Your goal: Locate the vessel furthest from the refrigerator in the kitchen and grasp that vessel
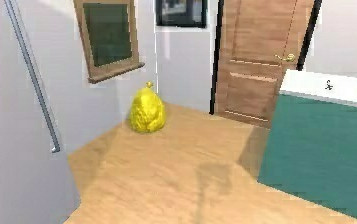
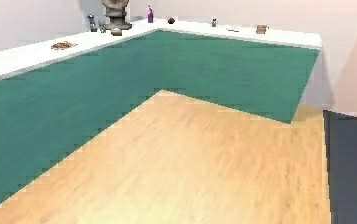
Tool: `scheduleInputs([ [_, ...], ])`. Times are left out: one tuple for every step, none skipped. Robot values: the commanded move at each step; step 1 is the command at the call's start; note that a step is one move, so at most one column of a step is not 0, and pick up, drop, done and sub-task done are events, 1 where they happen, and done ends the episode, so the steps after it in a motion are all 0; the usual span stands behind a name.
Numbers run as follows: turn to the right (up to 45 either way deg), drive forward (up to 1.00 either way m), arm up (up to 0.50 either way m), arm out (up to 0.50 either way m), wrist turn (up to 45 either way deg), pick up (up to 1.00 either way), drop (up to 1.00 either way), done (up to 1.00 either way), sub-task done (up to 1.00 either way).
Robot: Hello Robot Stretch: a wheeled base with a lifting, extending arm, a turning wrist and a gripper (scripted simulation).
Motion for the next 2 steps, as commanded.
scheduleInputs([
  [-45.0,0.0,0.0,0.0,0.0,0.0,0.0,0.0,0.0],
  [-15.0,0.0,0.0,0.0,0.0,0.0,0.0,0.0,0.0],
])
